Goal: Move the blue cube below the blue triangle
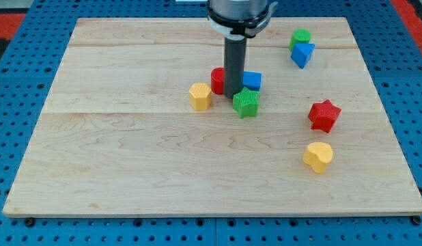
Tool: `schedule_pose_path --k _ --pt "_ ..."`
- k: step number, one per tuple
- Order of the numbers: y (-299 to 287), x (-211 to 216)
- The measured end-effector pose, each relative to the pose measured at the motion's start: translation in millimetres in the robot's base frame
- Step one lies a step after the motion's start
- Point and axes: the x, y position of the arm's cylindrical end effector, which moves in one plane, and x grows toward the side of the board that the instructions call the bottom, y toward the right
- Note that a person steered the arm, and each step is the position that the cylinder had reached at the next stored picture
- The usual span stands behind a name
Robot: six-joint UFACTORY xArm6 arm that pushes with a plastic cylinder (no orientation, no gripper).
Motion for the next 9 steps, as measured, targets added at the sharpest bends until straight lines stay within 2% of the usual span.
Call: schedule_pose_path --k 3,5,9 --pt "58.0 -27.7" --pt "38.6 -42.6" --pt "94.9 -45.9"
